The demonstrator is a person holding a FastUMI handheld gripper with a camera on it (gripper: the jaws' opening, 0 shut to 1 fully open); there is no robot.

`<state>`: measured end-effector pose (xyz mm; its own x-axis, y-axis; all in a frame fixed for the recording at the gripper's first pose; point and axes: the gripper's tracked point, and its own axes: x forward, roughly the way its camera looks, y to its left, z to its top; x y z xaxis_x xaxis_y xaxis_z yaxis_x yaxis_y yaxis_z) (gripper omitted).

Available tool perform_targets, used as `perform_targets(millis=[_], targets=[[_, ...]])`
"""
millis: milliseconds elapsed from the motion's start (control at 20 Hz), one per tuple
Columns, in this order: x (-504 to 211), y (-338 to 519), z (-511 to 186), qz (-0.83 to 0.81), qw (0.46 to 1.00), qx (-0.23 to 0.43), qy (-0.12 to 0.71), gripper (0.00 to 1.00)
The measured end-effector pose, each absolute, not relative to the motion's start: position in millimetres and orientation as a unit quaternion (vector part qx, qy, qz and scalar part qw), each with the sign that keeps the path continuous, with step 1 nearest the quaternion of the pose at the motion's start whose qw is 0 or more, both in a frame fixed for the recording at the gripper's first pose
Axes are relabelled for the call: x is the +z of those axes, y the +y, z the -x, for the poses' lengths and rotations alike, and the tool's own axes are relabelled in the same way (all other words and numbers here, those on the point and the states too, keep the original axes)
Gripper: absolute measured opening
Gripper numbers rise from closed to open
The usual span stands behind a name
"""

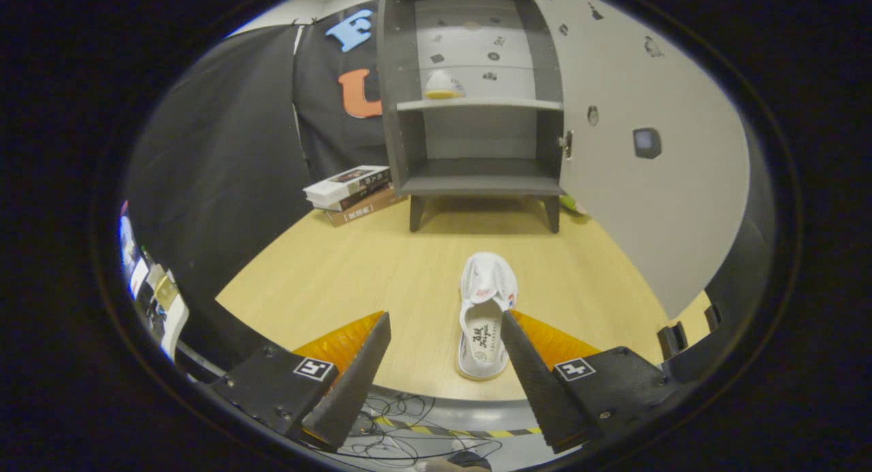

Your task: Open the shoe cabinet door, grab the shoes and put them into the shoe cabinet, then close the shoe cabinet door.

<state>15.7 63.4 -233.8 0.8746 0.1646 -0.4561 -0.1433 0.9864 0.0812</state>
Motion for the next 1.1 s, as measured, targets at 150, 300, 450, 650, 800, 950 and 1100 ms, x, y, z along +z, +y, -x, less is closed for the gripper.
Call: perform_targets(millis=[150,300,450,650,800,950,1100], targets=[[-253,60,-22,-0.016,0.961,0.056,0.271,1.00],[-263,63,-20,-0.022,0.951,0.050,0.305,1.00],[-268,58,-32,-0.004,0.952,0.045,0.302,1.00],[-269,58,-48,-0.003,0.957,0.049,0.286,1.00],[-267,59,-50,-0.002,0.958,0.067,0.279,1.00],[-267,59,-55,0.005,0.958,0.089,0.272,0.94],[-266,55,-62,-0.002,0.959,0.084,0.270,0.64]])
